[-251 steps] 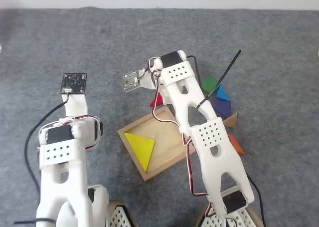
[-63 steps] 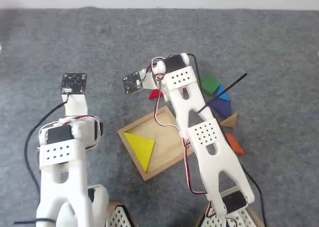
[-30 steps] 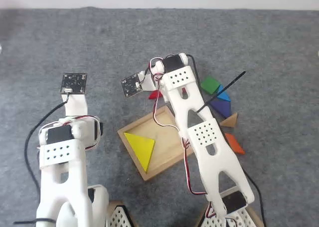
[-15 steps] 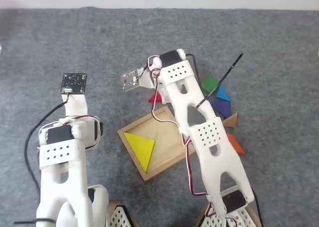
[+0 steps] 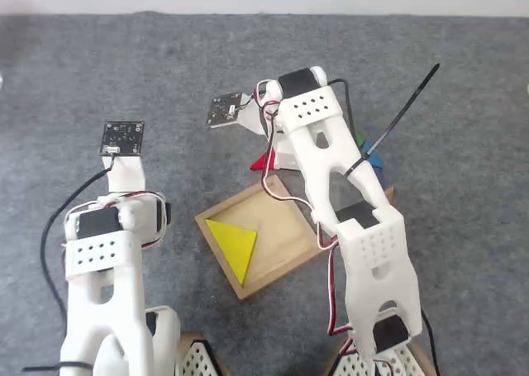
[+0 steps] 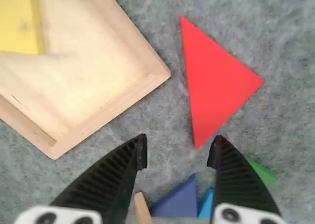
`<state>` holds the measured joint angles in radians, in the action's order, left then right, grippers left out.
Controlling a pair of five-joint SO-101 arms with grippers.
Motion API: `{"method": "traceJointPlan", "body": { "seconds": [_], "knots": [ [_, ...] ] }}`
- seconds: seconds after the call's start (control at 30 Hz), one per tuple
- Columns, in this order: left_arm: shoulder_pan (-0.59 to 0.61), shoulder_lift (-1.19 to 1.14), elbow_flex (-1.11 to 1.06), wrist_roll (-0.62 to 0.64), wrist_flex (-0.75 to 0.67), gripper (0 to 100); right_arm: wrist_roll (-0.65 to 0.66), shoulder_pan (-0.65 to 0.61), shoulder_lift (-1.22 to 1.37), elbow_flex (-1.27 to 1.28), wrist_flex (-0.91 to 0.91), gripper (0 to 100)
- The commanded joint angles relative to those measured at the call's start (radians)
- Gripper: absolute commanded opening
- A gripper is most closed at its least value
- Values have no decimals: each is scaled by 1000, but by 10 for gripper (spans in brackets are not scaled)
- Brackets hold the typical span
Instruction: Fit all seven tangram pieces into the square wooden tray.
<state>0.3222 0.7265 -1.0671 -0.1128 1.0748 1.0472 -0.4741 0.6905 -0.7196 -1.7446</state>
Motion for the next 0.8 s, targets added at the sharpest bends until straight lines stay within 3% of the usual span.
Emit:
{"method": "traceJointPlan", "body": {
  "seconds": [0.0,0.13,0.37,0.77],
  "knots": [
    [-5,29,5,9,-11,166,104,24,-51,-3,31,324],
    [-5,29,5,9,-11,166,180,21,25,-3,71,467],
    [-5,29,5,6,-12,166,227,18,143,-3,191,442],
    [-5,29,5,6,-12,166,230,-5,179,0,209,442]
  ]
}}
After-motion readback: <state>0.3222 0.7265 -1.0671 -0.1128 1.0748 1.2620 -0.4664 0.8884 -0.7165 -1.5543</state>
